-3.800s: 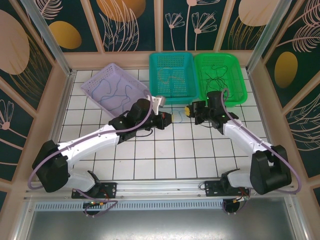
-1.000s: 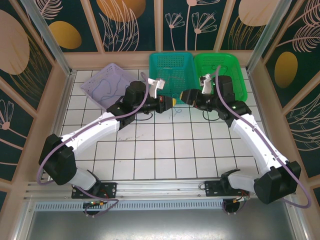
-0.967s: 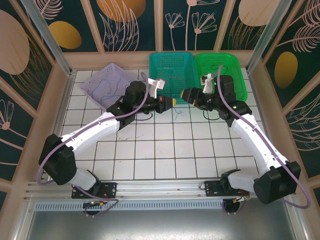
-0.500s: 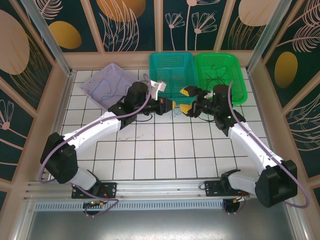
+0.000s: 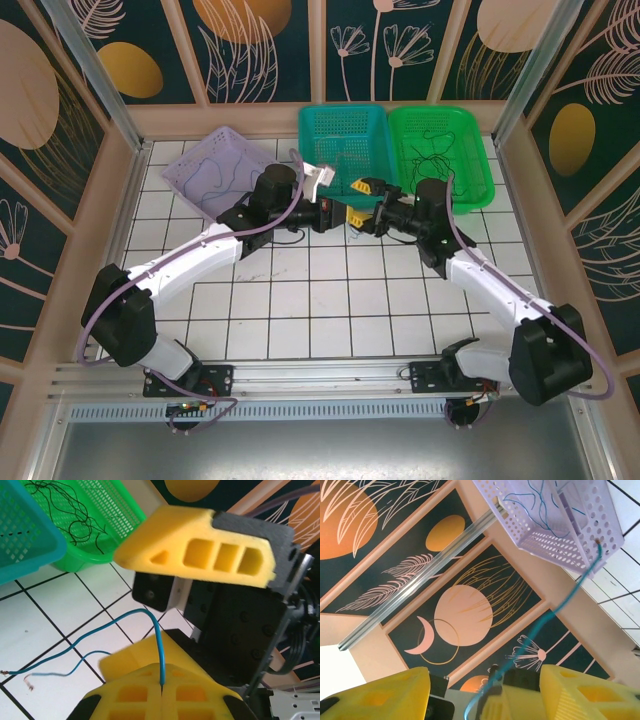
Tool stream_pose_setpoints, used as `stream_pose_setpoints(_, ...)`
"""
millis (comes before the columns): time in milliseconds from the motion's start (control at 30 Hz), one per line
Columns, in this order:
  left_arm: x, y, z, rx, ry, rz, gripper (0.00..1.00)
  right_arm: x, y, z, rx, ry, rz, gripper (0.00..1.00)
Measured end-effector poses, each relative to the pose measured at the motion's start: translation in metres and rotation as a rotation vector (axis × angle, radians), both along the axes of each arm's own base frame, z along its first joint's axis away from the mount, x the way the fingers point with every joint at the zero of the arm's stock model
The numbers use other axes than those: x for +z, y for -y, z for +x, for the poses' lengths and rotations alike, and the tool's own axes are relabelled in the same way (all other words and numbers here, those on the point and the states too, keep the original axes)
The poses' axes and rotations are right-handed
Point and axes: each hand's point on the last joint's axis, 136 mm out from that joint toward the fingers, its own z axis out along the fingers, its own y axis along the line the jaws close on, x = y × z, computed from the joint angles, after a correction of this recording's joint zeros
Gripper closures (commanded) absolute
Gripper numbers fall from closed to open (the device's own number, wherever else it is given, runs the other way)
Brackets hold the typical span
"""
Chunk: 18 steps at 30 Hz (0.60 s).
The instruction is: Untangle the cables
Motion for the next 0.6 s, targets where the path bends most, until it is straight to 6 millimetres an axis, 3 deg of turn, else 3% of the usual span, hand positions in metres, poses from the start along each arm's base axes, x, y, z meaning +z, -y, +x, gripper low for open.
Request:
stream_pose_setpoints(200, -0.003, 0.000, -0.005, -0.023, -0.013, -0.001, 1.00, -0.014, -0.003, 0.014, -0.001, -0.022, -0.040, 0.73)
stream_pose_setpoints(267, -0.003, 0.000, -0.006, -0.026, -0.016, -0.001, 1.00, -0.008, 0.003, 0.021, -0.011, 0.004, -0.073, 0.80)
stream_pose_setpoints(400, -0.006, 0.000, -0.008, -0.036, -0.026, 0.002, 1.00, 0.023, 0.020, 0.041, -0.046, 0.132, -0.147, 0.98)
stream_pose_setpoints(600, 0.001, -0.001, 0.000, -0.014, 0.009, -0.020, 1.00, 0.050, 0.010, 0.054, 0.056, 0.321, -0.323, 1.00)
